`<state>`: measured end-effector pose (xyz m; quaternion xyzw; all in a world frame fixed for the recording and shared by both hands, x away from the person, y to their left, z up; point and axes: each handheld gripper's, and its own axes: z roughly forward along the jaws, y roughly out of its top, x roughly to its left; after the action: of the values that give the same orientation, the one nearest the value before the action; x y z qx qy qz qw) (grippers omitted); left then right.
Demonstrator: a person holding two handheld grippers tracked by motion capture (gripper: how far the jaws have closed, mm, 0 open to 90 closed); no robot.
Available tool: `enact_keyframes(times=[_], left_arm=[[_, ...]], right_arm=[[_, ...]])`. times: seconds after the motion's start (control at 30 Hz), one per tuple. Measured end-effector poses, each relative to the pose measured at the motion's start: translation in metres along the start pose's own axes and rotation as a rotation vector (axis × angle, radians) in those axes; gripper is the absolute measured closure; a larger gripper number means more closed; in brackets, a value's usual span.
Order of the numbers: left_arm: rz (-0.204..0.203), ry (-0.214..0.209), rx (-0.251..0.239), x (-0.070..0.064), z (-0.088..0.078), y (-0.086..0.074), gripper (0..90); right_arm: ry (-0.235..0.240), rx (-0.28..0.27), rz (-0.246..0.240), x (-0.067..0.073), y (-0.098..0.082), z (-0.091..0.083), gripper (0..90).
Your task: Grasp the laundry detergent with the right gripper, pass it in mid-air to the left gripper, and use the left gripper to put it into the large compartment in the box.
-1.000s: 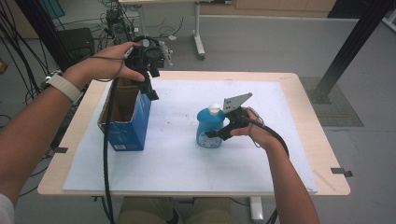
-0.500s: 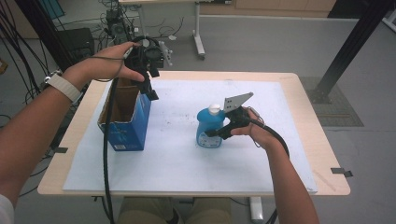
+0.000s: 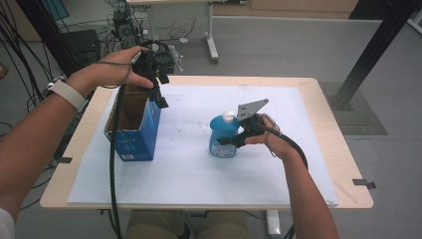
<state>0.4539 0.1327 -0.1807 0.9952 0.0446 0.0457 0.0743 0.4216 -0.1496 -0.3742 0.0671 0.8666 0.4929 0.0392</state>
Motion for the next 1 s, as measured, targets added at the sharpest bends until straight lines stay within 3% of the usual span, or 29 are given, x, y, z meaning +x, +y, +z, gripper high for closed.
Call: enact_keyframes(times=[1.0], left_arm=[[-0.007, -0.007, -0.008, 0.0010, 0.0018, 0.0007, 9.3]], right_arm=[[0.007, -0.050, 0.010, -0.0016, -0.0063, 0.0001, 41.6]])
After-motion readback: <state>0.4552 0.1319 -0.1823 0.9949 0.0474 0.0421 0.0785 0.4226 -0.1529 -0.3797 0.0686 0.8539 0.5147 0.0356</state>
